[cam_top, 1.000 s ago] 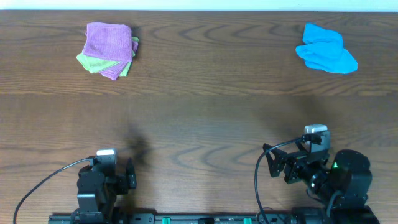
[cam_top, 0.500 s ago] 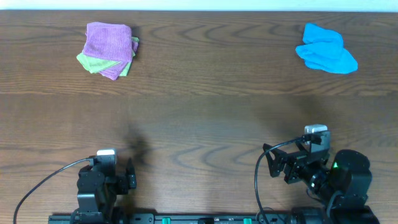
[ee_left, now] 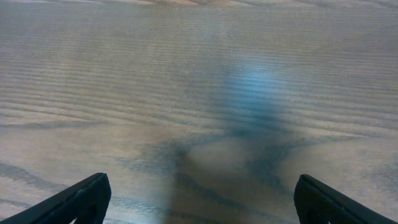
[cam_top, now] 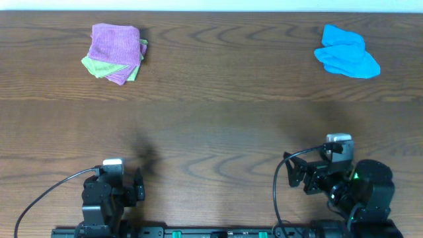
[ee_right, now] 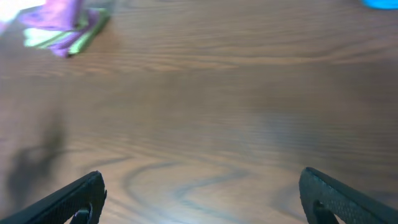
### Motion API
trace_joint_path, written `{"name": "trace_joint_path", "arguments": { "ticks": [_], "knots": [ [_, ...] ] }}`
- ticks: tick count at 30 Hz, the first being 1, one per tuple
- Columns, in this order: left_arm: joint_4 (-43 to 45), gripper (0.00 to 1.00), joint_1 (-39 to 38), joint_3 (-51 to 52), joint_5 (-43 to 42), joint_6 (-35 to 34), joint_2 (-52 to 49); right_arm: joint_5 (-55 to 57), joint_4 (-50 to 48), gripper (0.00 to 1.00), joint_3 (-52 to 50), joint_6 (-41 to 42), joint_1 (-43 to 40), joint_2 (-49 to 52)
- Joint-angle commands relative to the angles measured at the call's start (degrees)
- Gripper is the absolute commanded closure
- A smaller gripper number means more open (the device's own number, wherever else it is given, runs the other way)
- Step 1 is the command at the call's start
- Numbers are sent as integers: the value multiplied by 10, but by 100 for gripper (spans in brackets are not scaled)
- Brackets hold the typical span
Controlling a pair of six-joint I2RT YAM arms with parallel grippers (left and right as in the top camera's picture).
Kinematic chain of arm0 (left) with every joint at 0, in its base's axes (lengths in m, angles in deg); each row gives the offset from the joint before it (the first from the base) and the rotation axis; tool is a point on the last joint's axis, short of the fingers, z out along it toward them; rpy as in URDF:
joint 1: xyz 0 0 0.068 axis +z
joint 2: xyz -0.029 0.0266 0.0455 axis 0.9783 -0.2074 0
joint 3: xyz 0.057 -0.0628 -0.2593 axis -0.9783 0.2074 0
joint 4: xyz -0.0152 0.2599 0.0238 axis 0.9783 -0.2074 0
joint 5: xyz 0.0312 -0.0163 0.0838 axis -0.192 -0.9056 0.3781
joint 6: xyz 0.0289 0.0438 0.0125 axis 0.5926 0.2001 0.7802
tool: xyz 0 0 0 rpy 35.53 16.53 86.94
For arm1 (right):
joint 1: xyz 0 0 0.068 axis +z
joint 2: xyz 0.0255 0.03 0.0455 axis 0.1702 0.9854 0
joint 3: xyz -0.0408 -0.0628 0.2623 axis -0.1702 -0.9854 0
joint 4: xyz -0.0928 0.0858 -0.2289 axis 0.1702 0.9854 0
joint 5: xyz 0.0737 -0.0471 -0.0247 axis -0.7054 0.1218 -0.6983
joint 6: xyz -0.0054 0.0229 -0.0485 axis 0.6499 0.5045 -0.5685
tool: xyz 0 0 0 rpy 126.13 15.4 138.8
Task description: Fold the cloth
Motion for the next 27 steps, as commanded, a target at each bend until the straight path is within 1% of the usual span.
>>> {"name": "trace_joint_path", "arguments": {
  "ticks": [1,4,6,12,16,19,27],
  "knots": [
    [-33,5,-3,5,12,25,6,78,0,1,-25,-27,-4,-23],
    [-33,5,-3,5,12,25,6,89,-16,1,-68,-74,-4,-57],
    [-33,5,-3,5,12,25,6,89,-26,1,-104,-89,-4,-88],
    [-33,5,-3,5,12,25,6,91,-34,1,-183,-89,-4,-174],
    [-33,5,-3,5,12,25,6,91,-34,1,-217,-88,-9,-218],
    [-33,5,-3,5,12,25,6,97,-34,1,-237,-86,-17,-236],
    [-33,5,-3,5,12,25,6,104,-33,1,-264,-80,-21,-240]
  ]
}}
